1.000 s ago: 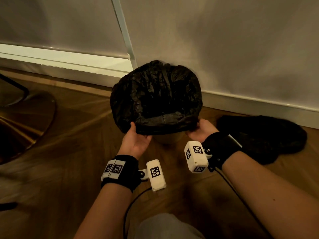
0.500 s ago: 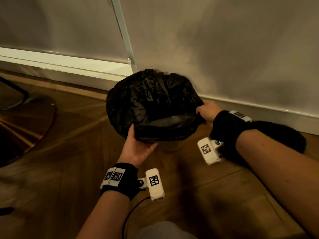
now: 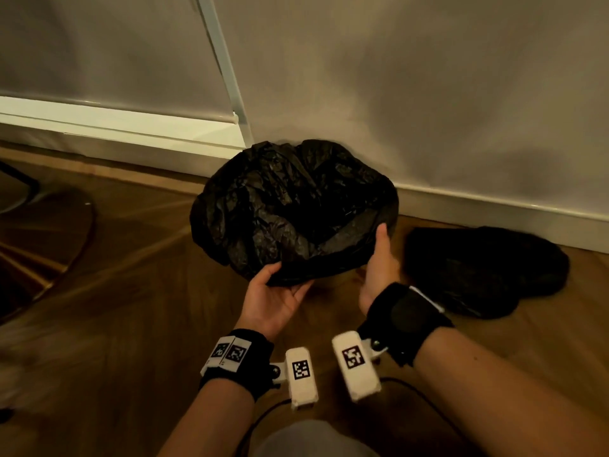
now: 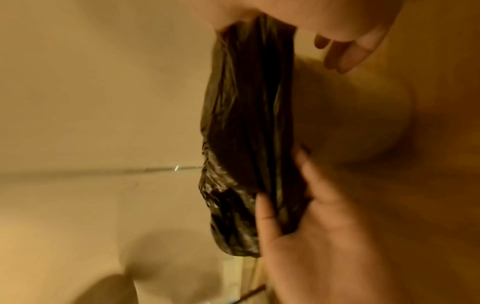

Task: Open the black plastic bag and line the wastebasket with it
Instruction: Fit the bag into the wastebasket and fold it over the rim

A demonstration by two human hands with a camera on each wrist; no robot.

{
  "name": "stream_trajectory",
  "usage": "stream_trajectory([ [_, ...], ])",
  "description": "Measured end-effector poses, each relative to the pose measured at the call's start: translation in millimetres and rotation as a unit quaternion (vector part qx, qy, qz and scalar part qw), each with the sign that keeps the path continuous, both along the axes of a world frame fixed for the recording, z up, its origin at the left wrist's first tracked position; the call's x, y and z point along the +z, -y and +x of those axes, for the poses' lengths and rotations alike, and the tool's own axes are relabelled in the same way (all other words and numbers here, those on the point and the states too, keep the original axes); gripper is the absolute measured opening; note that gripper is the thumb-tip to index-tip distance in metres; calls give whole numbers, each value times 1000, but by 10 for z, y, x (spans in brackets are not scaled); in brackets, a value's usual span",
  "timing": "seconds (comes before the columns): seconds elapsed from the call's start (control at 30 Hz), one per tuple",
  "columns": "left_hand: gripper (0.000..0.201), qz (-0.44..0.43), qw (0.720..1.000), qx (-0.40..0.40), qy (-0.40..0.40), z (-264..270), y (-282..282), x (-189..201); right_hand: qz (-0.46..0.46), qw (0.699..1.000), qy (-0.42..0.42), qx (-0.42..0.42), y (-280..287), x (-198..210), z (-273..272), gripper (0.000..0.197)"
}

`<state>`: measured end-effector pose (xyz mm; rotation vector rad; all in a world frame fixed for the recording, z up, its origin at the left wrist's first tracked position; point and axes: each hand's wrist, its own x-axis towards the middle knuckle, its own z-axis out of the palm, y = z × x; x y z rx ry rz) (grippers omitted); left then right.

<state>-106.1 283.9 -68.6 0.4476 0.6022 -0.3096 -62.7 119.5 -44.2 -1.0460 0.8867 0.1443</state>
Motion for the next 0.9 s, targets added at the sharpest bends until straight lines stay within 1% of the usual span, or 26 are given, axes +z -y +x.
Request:
stream_trajectory([
  [0.03, 61, 7, 1000, -8, -2, -1, 22, 10, 64, 998, -8, 0, -75, -62, -22, 75],
  [0.1, 57, 19, 1000, -21, -6, 2, 36, 25, 143, 990, -8, 7, -103, -55, 5, 57],
  [0.13, 57, 23, 999, -26, -7, 5, 17, 24, 153, 988, 6, 0, -88, -65, 56, 55],
  [0.2, 62, 23, 999, -40, -4, 13, -26, 18, 90, 996, 15, 10, 3, -37, 127, 52],
  [0.23, 64, 18, 999, -41, 3, 17, -52, 22, 55, 998, 1, 3, 40, -20, 141, 57],
  [0.27, 65, 12, 999, -38, 9, 23, -66, 27, 23, 999, -22, -19, 59, 27, 127, 69],
  [0.33, 68, 5, 1000, -27, 11, 43, -76, 30, 10, 997, -57, -46, 26, 85, 65, 99],
  [0.37, 69, 14, 999, -30, 10, 52, -73, 32, 6, 997, -58, -42, -53, 121, 46, 110],
  [0.4, 70, 27, 999, -37, 8, 56, -63, 45, -11, 998, -57, -24, -156, 206, 31, 118],
  [0.43, 70, 38, 998, -44, 6, 56, -54, 59, -33, 998, -57, 5, -259, 218, 61, 118],
  [0.47, 69, 48, 998, -49, 4, 60, -54, 66, -59, 996, -54, 33, -354, 255, 91, 110],
  [0.5, 68, 51, 997, -49, 3, 66, -59, 73, -84, 993, -59, 52, -409, 290, 126, 96],
  [0.57, 59, 51, 998, -30, 0, 64, -93, 110, -148, 984, -72, 63, -400, 326, 223, 70],
  [0.6, 53, 49, 999, -21, 6, 64, -117, 136, -179, 978, -72, 76, -346, 344, 271, 61],
  [0.67, 42, 42, 999, -20, 24, 52, -129, 188, -221, 967, -62, 111, -159, 347, 353, 51],
  [0.7, 39, 40, 998, -25, 30, 37, -113, 204, -219, 967, -51, 119, -59, 347, 387, 51],
  [0.77, 37, 37, 998, -38, 27, 1, -51, 197, -203, 973, -20, 105, 71, 377, 382, 60],
  [0.8, 36, 34, 998, -41, 23, -13, -11, 180, -205, 975, -9, 83, 82, 390, 313, 70],
  [0.83, 36, 31, 998, -44, 17, -21, 31, 161, -190, 980, -19, 52, 75, 355, 215, 83],
  [0.87, 36, 31, 998, -46, 12, -19, 65, 136, -144, 989, -34, 23, 40, 301, 94, 98],
  [0.9, 37, 29, 998, -48, 10, -8, 104, 123, -61, 997, -53, 20, -28, 237, -35, 106],
])
